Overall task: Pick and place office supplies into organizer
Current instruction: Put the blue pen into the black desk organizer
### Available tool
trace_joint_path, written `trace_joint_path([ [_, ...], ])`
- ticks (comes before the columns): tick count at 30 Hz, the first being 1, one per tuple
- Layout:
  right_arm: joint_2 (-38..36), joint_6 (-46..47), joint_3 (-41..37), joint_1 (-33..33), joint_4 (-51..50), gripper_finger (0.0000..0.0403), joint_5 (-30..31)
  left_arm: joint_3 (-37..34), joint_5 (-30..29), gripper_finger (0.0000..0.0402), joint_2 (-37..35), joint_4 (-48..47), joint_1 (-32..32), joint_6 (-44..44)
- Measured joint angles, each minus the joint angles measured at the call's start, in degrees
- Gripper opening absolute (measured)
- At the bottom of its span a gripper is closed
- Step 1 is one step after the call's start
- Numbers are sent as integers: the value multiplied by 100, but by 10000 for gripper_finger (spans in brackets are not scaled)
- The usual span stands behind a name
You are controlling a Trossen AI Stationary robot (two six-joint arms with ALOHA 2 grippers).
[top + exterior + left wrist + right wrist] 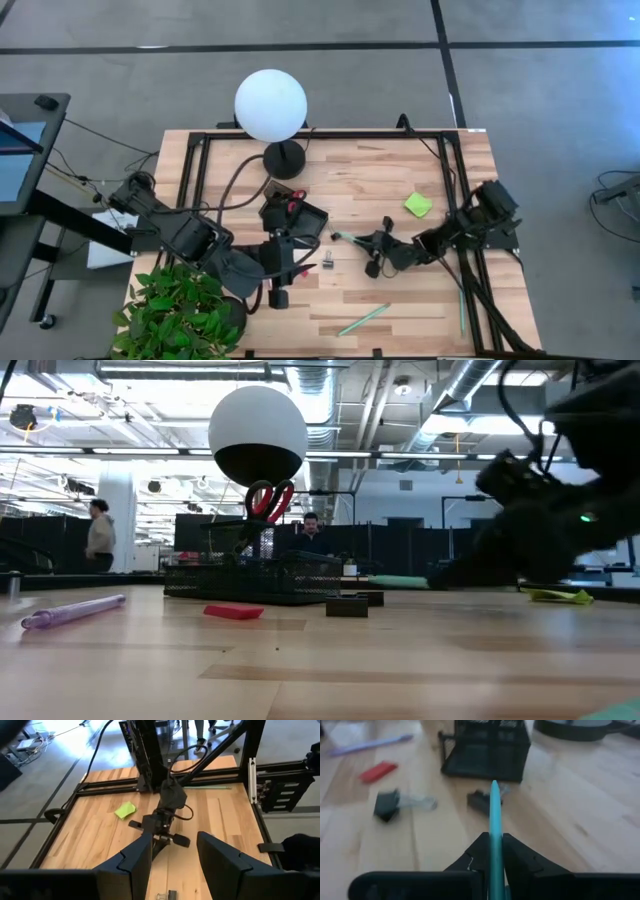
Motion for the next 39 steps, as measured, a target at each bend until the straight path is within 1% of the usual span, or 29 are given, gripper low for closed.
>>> trace_joint_path([
  [2, -1, -6, 72, -59, 5, 41, 39, 0, -63, 153, 56, -15, -3, 2],
  [4, -2, -75, 138, -75, 17, 33, 43, -4, -102, 153, 95, -95, -2, 4],
  [6, -7, -97, 176, -51, 69, 23, 63, -2, -309, 153, 135, -49, -2, -11],
  [8, -7, -201, 217, -29, 255, 22, 100, -4, -772, 153, 152, -90, -9, -12],
  [11, -9, -696, 308, -34, 807, 23, 199, -2, -1519, 153, 136, -146, -26, -15],
  [14, -19, -1557, 475, -106, 1613, 34, 235, -2, -2222, 153, 124, -267, -31, 17],
  [16, -20, -2208, 656, -210, 1976, 36, 219, -2, -2465, 153, 111, -355, -31, 18],
  [18, -22, -2747, 934, -403, 2129, 30, 30, -2, -2488, 153, 108, -497, -31, -8],
  [21, -24, -3058, 1500, -790, 1817, 22, -622, -2, -2496, 153, 110, -576, -31, -33],
  [22, -24, -3070, 1736, -921, 1525, 22, -842, -2, -2570, 153, 110, -571, -31, -37],
  [24, -38, -3052, 2270, -1171, 631, 22, -975, 36, -2848, 153, 110, -639, -74, -32],
  [26, -163, -3054, 2849, -1388, -770, 22, -972, 180, -3346, 153, 110, -899, -195, 101],
  [29, -447, -2764, 3794, -1657, -3079, 25, -1005, 438, -4352, 153, 110, -1390, -443, 182],
  [31, -652, -2585, 4389, -1790, -4316, 25, -1124, 659, -4828, 153, 110, -1754, -617, 167],
  [32, -741, -2604, 4664, -1840, -4759, 23, -1187, 764, -4988, 153, 108, -1913, -696, 129],
  [35, -861, -3035, 5499, -1946, -5995, 23, -1511, 1020, -5051, 153, 101, -2263, -874, 92],
  [36, -860, -3084, 5828, -2010, -6502, 23, -1709, 1080, -5047, 153, 105, -2344, -918, 92],
  [39, -782, -2677, 6900, -2299, -8052, 23, -2452, 1212, -5049, 153, 106, -2465, -955, 96],
])
